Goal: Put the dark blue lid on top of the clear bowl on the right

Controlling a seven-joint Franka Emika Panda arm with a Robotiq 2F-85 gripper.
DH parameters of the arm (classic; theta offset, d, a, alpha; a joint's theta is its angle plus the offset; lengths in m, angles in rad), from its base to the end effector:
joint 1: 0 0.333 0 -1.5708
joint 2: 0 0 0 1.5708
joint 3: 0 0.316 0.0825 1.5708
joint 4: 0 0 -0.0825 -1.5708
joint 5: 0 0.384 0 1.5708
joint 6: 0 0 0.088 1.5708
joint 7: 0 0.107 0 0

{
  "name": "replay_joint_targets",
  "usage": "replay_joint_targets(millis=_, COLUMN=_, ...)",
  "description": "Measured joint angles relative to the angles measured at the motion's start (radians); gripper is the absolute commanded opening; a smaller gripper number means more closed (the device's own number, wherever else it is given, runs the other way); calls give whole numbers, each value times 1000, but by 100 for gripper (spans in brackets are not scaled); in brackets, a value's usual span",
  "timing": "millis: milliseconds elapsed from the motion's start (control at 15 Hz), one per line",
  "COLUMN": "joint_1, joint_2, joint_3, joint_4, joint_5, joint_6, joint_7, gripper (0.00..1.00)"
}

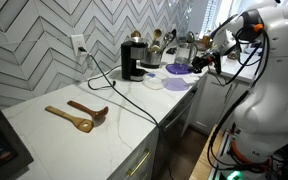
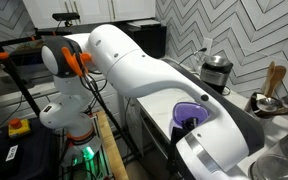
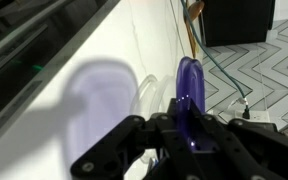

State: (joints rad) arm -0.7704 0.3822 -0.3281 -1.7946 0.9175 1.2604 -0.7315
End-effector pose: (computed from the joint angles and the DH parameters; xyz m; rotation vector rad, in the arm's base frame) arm 0.3553 -0.4379 0.3489 -1.9132 0.5367 -0.1610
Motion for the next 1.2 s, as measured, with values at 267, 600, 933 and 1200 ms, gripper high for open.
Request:
replay_joint_targets(millis=267, joint_1=35, joint_2=29, joint_3=24, joint_4=109, joint_5=-60, joint_6=-83, joint_7=87, gripper=3)
replay_joint_targets(millis=600, joint_1=74, joint_2=111, joint_3=62, joint_4=264, joint_5=-158, joint_6=-131, joint_7=136, gripper=3)
replay_joint_targets(millis=933, joint_1=101, joint_2=198, joint_3=113, joint_4=386, joint_5=-214, joint_6=-132, joint_7=135, gripper=3)
replay_joint_targets(millis=1200, joint_1=114, joint_2=241, joint_3=149, joint_4=439, joint_5=-240, joint_6=-132, joint_7=117, gripper=3)
